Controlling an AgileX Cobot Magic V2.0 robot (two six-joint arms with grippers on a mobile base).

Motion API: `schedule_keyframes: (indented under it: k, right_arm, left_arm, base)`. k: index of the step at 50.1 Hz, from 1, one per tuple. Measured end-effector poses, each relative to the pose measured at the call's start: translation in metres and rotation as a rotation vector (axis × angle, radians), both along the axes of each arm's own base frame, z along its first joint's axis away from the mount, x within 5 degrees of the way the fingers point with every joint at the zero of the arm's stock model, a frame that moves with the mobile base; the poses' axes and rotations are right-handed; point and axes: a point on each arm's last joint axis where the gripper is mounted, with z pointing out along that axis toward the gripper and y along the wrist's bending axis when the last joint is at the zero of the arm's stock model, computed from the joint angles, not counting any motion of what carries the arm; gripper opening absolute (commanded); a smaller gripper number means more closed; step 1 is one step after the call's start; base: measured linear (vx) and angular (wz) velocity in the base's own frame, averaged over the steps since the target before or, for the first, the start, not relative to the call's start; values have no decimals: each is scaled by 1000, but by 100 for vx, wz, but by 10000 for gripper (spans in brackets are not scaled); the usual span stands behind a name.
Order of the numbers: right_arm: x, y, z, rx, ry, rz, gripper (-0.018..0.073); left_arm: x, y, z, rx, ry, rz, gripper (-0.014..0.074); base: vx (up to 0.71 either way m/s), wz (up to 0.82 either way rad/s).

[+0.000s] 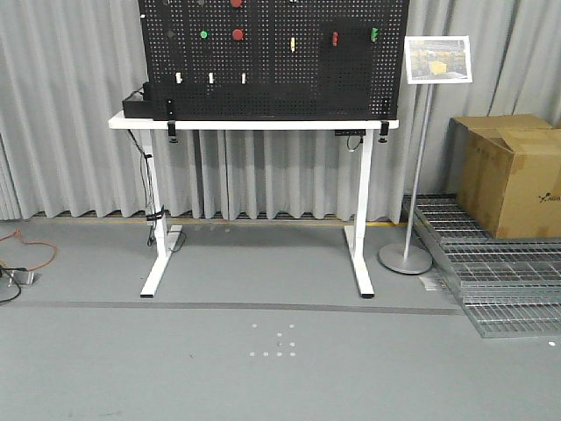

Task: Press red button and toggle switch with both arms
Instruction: 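Drive the base forward up to the black pegboard on the table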

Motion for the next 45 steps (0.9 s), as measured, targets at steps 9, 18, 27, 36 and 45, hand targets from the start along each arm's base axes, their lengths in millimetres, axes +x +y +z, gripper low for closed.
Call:
schedule_keyframes:
  k: [9, 18, 27, 36, 45]
  right_arm:
    - [0, 0, 0, 0, 0, 0, 0]
    - [0, 0, 0, 0, 0, 0, 0]
    - [0, 0, 0, 0, 0, 0, 0]
    - [0, 0, 0, 0, 0, 0, 0]
    - [0, 0, 0, 0, 0, 0, 0]
  left_arm:
    - [0, 0, 0, 0, 0, 0, 1]
    - [0, 0, 0, 0, 0, 0, 1]
    - [0, 0, 0, 0, 0, 0, 1]
    - [0, 0, 0, 0, 0, 0, 1]
    - [0, 0, 0, 0, 0, 0, 1]
  base:
    - [0, -1]
    - [0, 1]
    - [1, -1]
    - [6, -3]
    - [16, -2]
